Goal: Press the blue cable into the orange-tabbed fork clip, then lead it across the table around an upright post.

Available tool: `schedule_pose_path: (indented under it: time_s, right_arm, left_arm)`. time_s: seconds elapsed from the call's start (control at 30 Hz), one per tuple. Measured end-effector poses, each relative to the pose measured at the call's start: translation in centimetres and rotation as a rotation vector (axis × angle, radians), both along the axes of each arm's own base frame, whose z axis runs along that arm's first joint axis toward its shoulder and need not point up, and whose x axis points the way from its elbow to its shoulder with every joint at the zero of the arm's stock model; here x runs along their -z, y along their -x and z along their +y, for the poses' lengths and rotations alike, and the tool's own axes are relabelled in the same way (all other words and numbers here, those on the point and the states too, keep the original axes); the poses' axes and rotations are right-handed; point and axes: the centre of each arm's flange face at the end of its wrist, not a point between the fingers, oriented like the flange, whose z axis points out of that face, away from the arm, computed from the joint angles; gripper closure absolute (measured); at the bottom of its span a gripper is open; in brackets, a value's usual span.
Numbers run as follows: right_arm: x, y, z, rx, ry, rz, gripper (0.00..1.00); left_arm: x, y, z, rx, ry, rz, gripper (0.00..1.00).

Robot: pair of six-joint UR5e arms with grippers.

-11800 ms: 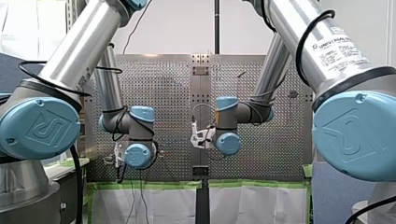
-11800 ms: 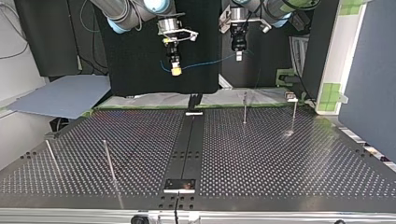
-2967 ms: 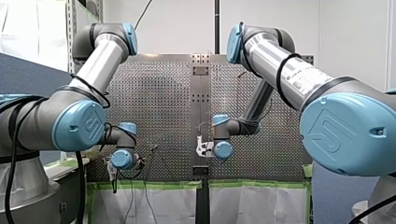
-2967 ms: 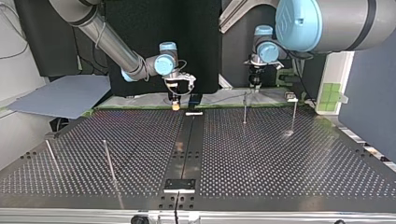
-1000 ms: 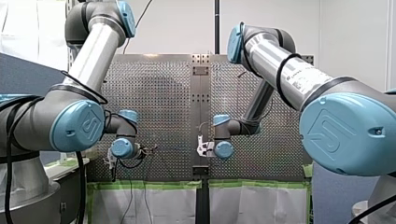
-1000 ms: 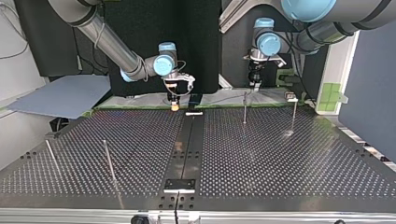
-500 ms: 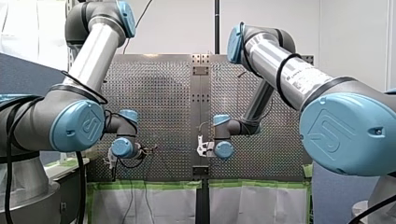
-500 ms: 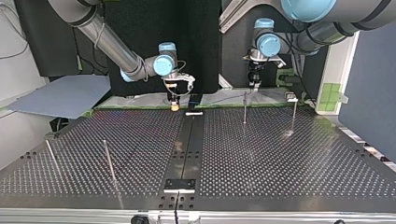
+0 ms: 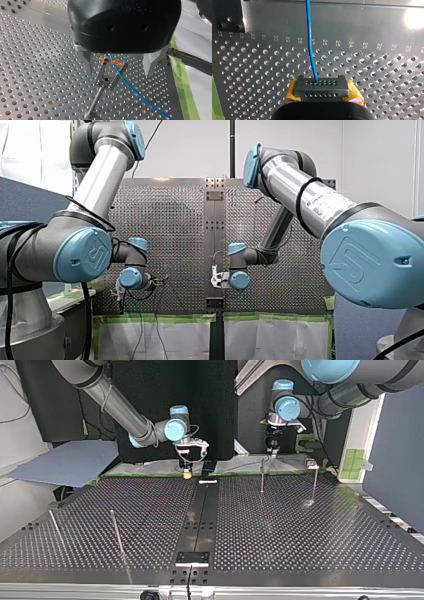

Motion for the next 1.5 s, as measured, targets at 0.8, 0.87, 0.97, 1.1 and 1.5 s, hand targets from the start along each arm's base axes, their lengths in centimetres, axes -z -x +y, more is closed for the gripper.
schedule_pose_path:
  time_s: [0.8,0.87,0.97,1.1,1.5]
  right_arm:
    - [0.0,0.0,0.0,0.001,0.002,-0.003,1.00]
    - [0.0,0.0,-0.1,0.001,0.002,-0.003,1.00]
    - [0.0,0.0,-0.1,0.001,0.002,-0.003,1.00]
    - [0.0,0.0,-0.1,0.001,0.003,-0.004,1.00]
    - [0.0,0.0,0.0,-0.003,-0.002,-0.001,1.00]
  left_arm:
    - [-0.6,-0.7,-2.6,0.101,-0.109,0.019,0.02]
    - [-0.7,-0.7,-3.0,0.105,-0.099,0.015,0.02]
    - [-0.9,-1.0,-3.6,0.115,-0.082,0.006,0.02]
    - [-1.2,-1.3,-4.5,0.125,-0.060,-0.002,0.02]
    - [-2.5,-2.8,-6.4,0.082,-0.026,-0.043,0.02]
